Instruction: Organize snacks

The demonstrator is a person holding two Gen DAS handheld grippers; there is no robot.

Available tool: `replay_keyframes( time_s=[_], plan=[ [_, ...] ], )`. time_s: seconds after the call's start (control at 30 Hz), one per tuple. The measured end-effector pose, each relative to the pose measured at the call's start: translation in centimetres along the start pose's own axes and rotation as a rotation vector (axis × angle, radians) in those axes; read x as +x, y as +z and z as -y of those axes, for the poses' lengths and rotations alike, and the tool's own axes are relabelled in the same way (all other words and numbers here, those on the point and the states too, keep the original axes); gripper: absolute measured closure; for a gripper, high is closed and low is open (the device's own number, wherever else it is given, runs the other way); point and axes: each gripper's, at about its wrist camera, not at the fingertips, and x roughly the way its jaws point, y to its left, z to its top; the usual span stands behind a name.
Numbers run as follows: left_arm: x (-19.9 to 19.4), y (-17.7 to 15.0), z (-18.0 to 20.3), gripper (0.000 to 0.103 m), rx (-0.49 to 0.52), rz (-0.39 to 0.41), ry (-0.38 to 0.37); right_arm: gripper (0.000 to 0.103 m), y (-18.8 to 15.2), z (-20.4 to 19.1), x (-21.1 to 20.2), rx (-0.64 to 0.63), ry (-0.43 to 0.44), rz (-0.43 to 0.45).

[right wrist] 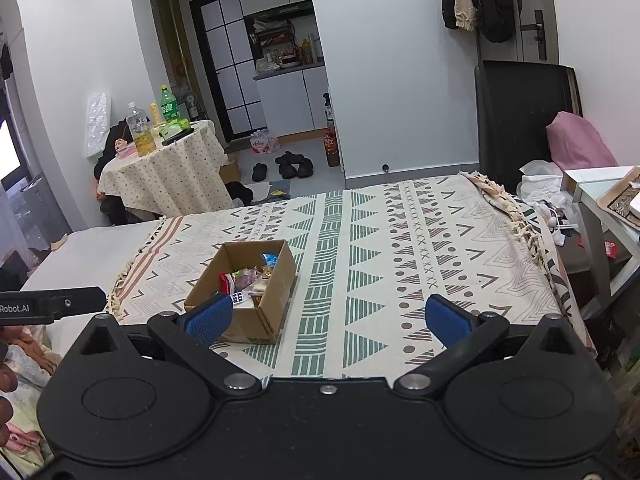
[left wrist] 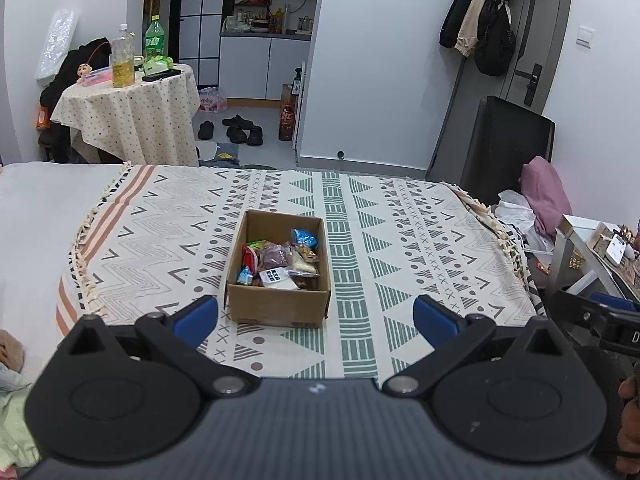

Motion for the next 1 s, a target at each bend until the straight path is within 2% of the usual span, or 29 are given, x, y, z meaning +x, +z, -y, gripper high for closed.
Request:
replay_keyframes(
  time_s=[1.0],
  plan=[
    [-0.82, 0.64, -0.18, 0.000, 0.014, 0.026, -0.001, 0.000, 0.93, 0.02, -0.75, -0.011, 0.002, 0.017]
  ],
)
